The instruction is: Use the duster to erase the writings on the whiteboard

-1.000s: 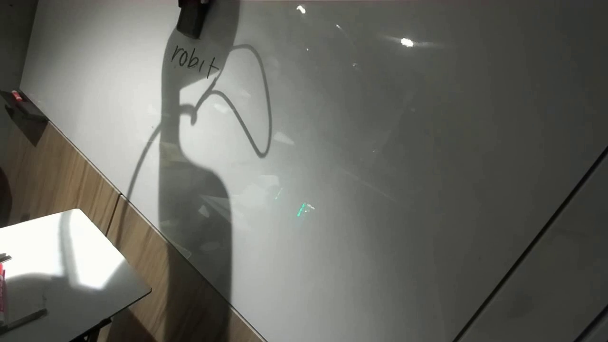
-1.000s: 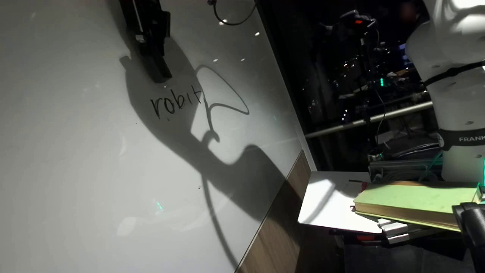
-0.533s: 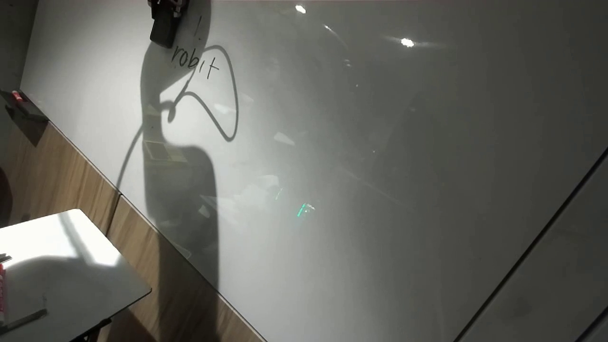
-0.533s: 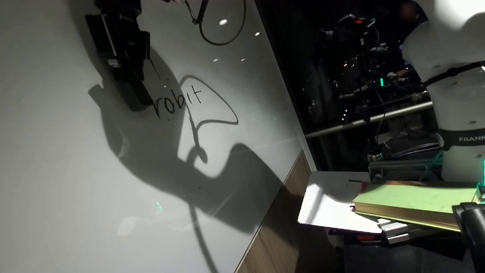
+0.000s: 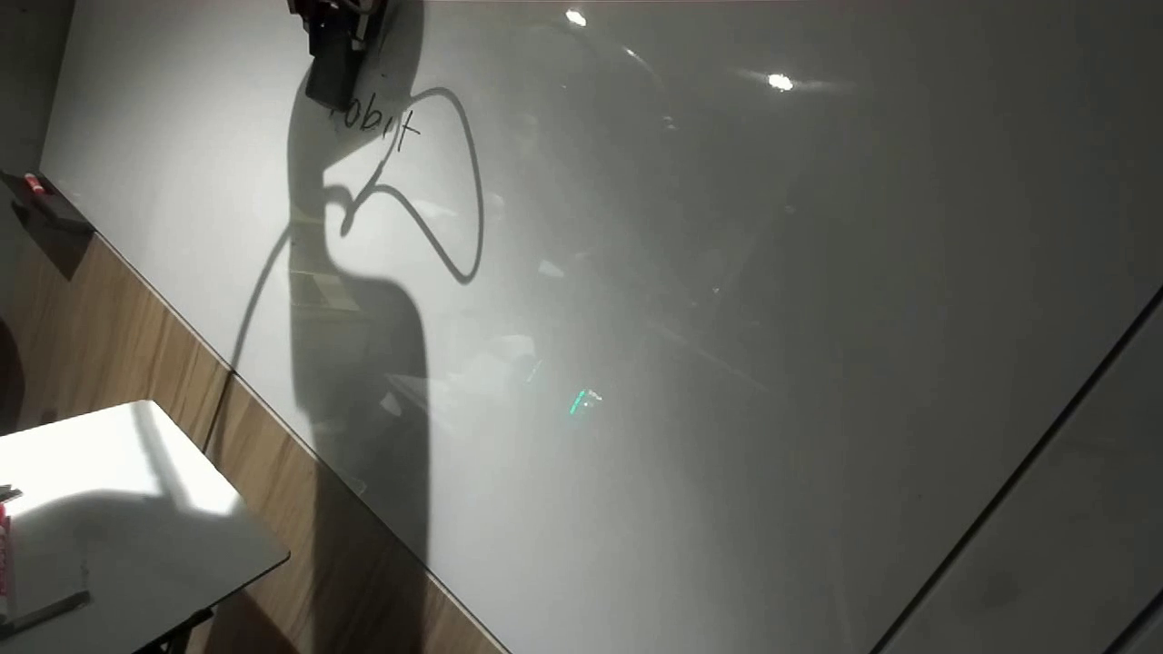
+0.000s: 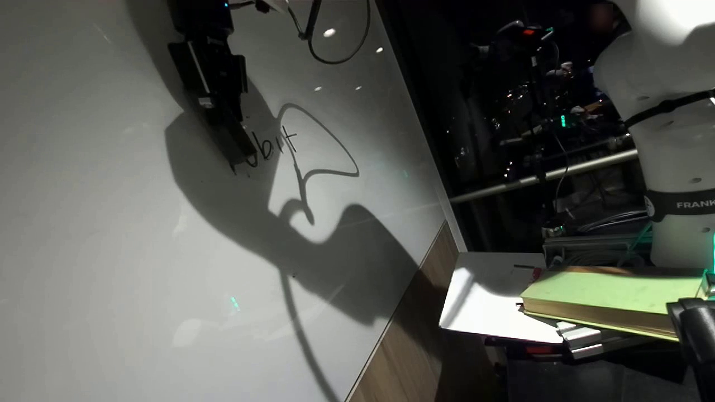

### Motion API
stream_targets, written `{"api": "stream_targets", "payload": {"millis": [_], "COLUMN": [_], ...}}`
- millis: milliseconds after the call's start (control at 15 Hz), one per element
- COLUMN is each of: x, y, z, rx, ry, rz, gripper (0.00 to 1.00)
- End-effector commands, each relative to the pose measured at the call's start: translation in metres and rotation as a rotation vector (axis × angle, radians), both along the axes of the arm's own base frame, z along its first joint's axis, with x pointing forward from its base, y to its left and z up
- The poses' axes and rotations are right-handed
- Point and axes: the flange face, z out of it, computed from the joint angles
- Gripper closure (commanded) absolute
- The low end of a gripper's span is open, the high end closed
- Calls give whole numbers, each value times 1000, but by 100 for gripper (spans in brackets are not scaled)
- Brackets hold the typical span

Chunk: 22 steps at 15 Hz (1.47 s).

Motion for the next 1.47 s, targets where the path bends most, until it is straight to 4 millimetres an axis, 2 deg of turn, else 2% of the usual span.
{"api": "stream_targets", "payload": {"millis": [0, 267, 467, 600, 800, 933, 1067, 1200, 1400], "x": [35, 38, 33, 25, -3, -13, -15, -16, -13], "y": [-75, -125, -139, -145, -133, -127, -126, -129, -133], "z": [9, 15, 6, -14, -46, -68, -87, -97, -98], "rx": [-65, -91, -97, -101, -108, -142, -178, -202, -206], "ry": [-47, -27, -14, 4, -43, -97, -149, -188, -223], "rz": [-62, -128, -162, -169, -151, -126, -109, -108, -129], "gripper": [70, 70, 70, 70, 70, 70, 70, 70, 70]}}
